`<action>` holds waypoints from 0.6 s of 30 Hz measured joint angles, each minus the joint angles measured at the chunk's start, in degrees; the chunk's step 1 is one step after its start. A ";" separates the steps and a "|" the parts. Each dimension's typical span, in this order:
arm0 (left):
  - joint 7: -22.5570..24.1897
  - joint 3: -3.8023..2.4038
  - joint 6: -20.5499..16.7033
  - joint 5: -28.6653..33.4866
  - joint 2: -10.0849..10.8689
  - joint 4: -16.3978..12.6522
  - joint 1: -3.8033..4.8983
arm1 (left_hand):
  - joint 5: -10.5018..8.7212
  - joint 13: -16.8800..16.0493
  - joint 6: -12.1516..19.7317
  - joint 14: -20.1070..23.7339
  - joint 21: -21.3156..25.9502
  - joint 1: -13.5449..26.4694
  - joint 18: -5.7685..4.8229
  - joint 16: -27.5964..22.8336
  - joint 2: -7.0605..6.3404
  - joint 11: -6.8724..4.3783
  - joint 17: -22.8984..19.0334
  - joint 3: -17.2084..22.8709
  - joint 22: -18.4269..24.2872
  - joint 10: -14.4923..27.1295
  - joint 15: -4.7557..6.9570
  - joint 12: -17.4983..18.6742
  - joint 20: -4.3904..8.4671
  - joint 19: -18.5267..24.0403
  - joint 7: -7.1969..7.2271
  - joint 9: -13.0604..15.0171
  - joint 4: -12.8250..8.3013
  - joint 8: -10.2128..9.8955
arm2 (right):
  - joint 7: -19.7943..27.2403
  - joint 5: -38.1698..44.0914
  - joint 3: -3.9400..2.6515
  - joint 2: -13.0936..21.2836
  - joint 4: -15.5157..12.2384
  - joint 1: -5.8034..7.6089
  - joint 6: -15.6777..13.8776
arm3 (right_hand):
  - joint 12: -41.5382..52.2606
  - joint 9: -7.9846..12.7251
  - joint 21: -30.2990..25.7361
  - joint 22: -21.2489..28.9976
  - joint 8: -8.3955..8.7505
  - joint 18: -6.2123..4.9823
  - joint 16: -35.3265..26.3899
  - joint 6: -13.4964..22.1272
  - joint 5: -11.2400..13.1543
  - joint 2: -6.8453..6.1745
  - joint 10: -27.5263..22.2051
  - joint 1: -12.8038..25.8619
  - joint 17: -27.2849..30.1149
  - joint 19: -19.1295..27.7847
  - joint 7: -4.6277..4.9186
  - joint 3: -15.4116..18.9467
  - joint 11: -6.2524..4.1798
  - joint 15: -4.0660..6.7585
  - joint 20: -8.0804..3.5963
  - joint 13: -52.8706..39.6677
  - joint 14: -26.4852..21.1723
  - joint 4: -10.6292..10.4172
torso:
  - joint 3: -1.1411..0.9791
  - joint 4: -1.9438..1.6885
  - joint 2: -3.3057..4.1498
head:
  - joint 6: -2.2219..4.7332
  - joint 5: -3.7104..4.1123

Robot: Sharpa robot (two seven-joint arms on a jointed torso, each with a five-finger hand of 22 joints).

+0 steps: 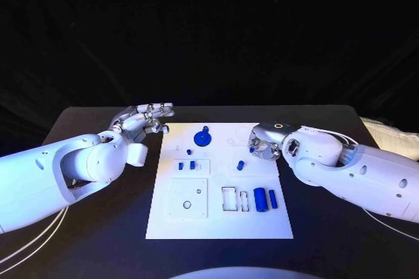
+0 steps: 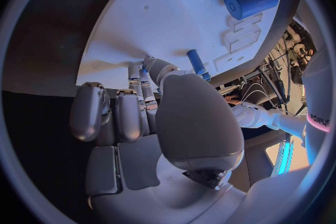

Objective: Assemble the parts on the task board

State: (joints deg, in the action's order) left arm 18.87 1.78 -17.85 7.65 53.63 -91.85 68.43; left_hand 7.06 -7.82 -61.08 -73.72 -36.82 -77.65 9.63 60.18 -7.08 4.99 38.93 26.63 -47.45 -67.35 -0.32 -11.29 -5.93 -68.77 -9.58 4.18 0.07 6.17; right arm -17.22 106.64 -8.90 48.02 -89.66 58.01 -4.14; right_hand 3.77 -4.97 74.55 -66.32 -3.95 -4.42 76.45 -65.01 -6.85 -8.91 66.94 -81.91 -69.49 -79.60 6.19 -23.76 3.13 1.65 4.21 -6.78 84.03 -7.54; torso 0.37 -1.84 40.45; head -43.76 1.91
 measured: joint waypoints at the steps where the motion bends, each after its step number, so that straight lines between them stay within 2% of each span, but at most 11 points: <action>1: -0.13 0.01 0.07 -0.12 -0.03 -0.02 0.00 | 0.00 0.00 0.00 0.00 0.00 0.00 0.00 0.00 0.00 0.00 0.00 0.00 0.04 0.00 0.00 0.00 0.00 0.00 0.00 -0.01 0.00 0.00 | 0.03 0.00 0.00 -0.10 0.12 0.03 0.00 | 0.00 0.00 0.00 0.00 0.00 0.00 0.00 -0.16 0.00 0.00 0.34 0.00 0.00 0.00 -0.10 -0.15 0.06 0.00 0.00 0.14 0.00 0.04 | 0.00 0.00 0.00 | -0.03 0.03; 6: -0.76 0.01 0.46 -0.69 -0.17 -0.14 0.00 | 0.00 -0.05 0.00 0.00 0.00 0.00 0.00 0.00 0.00 0.00 -0.13 -0.16 0.04 0.00 0.00 -0.23 0.00 0.00 0.00 0.00 -0.16 0.00 | 0.17 0.00 0.02 -0.45 0.47 0.07 -0.02 | 0.01 -0.12 0.00 0.00 0.00 0.00 0.00 -1.23 0.21 0.22 1.33 -0.22 -0.06 -0.01 0.01 -0.79 0.09 0.00 0.01 0.63 0.00 0.36 | -0.03 -0.02 -0.01 | -0.15 -0.09; 10: -1.15 0.01 0.68 -1.04 -0.23 -0.19 0.00 | 0.00 -0.07 0.21 0.00 0.00 0.00 0.00 0.00 0.00 0.22 -0.13 -0.16 0.09 0.21 -0.01 -0.25 0.00 0.00 -0.20 -0.04 -0.16 0.00 | 0.22 0.00 0.05 -0.72 0.58 0.05 -0.07 | 0.33 -0.26 0.00 -0.09 0.00 0.00 0.00 -1.47 0.21 0.52 1.92 -0.52 -0.22 -0.22 -0.18 -1.01 -0.30 0.00 0.22 0.84 0.00 0.59 | -0.03 0.00 -0.04 | -0.23 -0.23; 18: -1.60 0.02 0.88 -1.53 -0.28 -0.24 0.00 | 0.00 -0.10 0.40 0.00 0.00 0.00 0.00 0.00 0.00 0.01 -0.25 -0.32 0.10 0.42 -0.01 -0.29 0.00 0.00 -0.01 -0.06 -0.32 0.00 | 0.24 -0.10 0.09 -1.06 0.43 -0.10 -0.17 | 0.35 -0.32 0.00 -0.18 0.00 0.01 0.00 -1.69 0.21 0.52 2.27 -0.52 -0.31 -0.22 -0.01 -1.01 0.05 0.00 0.22 0.98 0.00 0.59 | 0.01 -0.01 -0.08 | -0.48 -0.26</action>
State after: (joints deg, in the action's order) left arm 17.28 1.80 -16.96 6.12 53.36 -92.09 68.43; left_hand 7.06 -7.92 -60.68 -73.71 -36.82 -77.65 9.63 60.18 -7.08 5.01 38.68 26.32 -47.35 -66.93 -0.32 -11.58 -5.94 -68.77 -9.60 4.12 -0.25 6.16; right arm -16.98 106.54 -8.81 46.95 -89.23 57.91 -4.31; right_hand 4.12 -5.30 74.56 -66.49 -3.95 -4.41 76.45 -66.69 -6.63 -8.39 69.21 -82.43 -69.80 -79.82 6.18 -24.77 3.18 1.65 4.43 -5.80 84.03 -6.95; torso 0.37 -1.85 40.37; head -44.24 1.65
